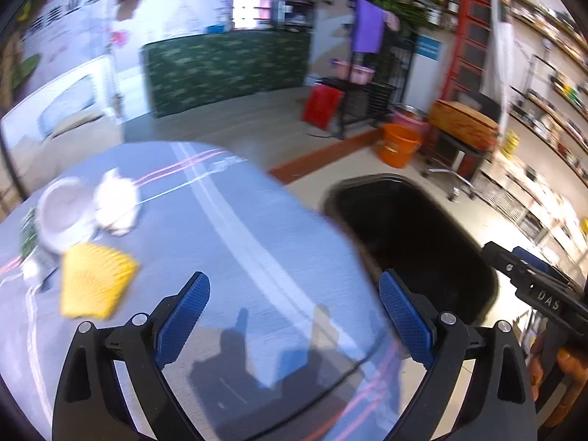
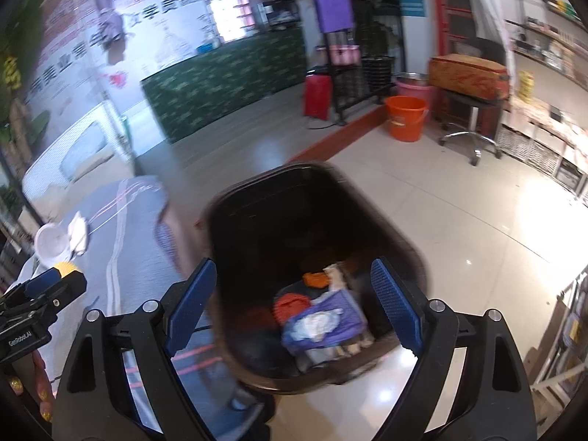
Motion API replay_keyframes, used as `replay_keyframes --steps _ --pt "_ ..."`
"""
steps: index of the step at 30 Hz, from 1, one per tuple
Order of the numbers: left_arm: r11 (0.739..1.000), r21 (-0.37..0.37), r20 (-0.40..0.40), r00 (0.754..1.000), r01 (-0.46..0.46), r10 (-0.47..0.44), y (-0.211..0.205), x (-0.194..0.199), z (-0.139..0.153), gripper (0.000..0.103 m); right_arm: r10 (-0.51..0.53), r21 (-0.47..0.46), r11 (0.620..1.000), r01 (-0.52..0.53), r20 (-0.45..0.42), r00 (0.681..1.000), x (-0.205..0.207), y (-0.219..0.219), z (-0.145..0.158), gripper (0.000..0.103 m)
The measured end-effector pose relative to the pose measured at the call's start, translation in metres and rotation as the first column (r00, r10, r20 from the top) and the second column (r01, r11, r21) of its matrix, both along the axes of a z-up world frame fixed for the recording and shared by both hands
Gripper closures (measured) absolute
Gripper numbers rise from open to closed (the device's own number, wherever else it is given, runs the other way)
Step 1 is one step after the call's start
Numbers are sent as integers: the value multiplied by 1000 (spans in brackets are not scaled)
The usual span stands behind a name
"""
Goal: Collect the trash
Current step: 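Move both grippers back to the bed toward the yellow foam net, then close the right gripper on the yellow foam net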
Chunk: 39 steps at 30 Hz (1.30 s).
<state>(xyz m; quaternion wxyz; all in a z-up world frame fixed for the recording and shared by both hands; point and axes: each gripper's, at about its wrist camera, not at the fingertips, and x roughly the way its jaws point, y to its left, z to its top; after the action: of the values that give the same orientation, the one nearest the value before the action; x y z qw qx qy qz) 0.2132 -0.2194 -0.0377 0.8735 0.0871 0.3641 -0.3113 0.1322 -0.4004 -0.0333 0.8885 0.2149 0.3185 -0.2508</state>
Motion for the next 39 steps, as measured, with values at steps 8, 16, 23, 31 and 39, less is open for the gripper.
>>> replay_keyframes --steps 8,16,23,31,39 --pt "977 1 -8 977 -211 211 87 20 -2 10 180 15 984 -180 4 984 44 53 4 18" --pt "936 9 -8 936 -353 353 152 22 -6 8 322 31 946 -321 -13 947 73 108 5 18" --pt "894 8 -33 893 -448 448 206 23 -10 8 442 85 895 -438 -42 896 104 153 0 15" --pt "858 8 -41 857 -513 513 250 32 -9 8 571 132 817 -562 -42 820 150 215 3 15" --pt "849 -16 -58 848 -529 527 269 41 -8 8 627 172 775 -609 -84 774 199 259 -5 15"
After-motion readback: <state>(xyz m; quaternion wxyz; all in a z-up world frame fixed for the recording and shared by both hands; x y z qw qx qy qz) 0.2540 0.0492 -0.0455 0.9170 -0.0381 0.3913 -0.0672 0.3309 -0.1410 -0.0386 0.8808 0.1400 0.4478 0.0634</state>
